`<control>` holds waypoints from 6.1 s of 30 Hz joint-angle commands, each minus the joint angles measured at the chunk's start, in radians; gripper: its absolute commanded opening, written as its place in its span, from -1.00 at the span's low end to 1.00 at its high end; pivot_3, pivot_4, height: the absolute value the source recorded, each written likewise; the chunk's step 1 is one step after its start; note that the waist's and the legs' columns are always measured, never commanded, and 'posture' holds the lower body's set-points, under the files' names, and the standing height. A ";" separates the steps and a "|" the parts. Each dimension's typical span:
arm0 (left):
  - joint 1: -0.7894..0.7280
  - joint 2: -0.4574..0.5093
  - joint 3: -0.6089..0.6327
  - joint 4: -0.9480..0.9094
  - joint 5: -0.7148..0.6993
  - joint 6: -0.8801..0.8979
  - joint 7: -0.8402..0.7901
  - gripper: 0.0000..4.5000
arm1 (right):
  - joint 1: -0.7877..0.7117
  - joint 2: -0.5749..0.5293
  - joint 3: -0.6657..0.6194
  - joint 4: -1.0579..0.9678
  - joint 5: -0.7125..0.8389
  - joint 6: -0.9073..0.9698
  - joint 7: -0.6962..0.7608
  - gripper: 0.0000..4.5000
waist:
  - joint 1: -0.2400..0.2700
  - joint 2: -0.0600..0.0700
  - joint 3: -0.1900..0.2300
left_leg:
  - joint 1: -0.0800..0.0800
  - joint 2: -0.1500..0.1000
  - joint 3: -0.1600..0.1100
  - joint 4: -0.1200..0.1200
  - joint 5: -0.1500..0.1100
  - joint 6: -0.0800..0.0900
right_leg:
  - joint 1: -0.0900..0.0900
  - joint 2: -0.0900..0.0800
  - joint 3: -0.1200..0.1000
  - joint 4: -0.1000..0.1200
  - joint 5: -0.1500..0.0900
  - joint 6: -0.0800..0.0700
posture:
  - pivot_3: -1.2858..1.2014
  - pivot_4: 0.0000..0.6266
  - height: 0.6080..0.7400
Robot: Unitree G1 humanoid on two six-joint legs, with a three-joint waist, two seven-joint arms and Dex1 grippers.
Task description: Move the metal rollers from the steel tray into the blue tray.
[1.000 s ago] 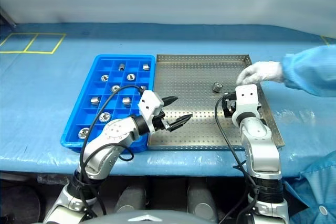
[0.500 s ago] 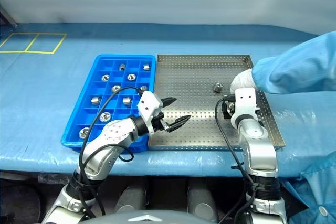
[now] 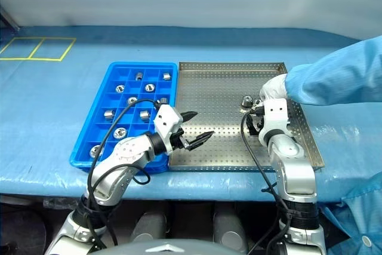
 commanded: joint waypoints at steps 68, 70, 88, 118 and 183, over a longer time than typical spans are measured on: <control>0.032 0.100 0.108 -0.092 0.068 0.040 0.095 0.88 | -0.066 0.021 0.179 -0.040 0.154 -0.041 0.247 0.81 | -0.004 0.000 0.000 | 0.001 0.001 -0.001 -0.001 0.000 0.000 | 0.000 0.001 -0.001 0.000 0.000 0.000 | 0.10 -0.52 1.00; 0.035 0.101 0.109 -0.096 0.070 0.043 0.094 0.88 | -0.095 0.029 0.201 0.008 0.139 -0.059 0.244 0.81 | -0.001 0.000 0.000 | 0.001 0.001 -0.001 -0.001 0.000 0.000 | 0.000 0.001 -0.001 0.000 0.000 0.000 | 0.11 -0.52 1.00; 0.069 0.114 0.122 -0.133 0.073 0.069 0.096 0.88 | -0.232 0.105 0.211 0.354 0.078 -0.179 0.208 0.81 | 0.013 0.000 0.000 | 0.001 0.001 -0.001 -0.001 0.000 0.000 | 0.000 0.001 -0.001 0.000 0.000 0.000 | 0.14 -0.52 1.00; 0.245 0.208 0.228 -0.475 0.031 0.286 0.137 0.88 | -0.207 0.050 0.313 -0.026 0.272 -0.077 0.429 -0.22 | 0.040 -0.001 0.000 | 0.001 0.001 -0.003 -0.002 0.000 0.000 | 0.001 0.001 -0.002 0.000 0.000 -0.001 | 0.33 -0.52 1.00; -0.060 0.020 -0.063 -0.022 -0.010 -0.020 -0.105 0.88 | 0.147 -0.159 -0.038 -0.385 0.049 0.256 0.049 0.76 | 0.024 0.000 -0.001 | -0.003 0.005 -0.001 -0.001 -0.011 -0.004 | 0.002 0.002 -0.006 -0.012 -0.005 -0.002 | 0.00 -0.52 1.00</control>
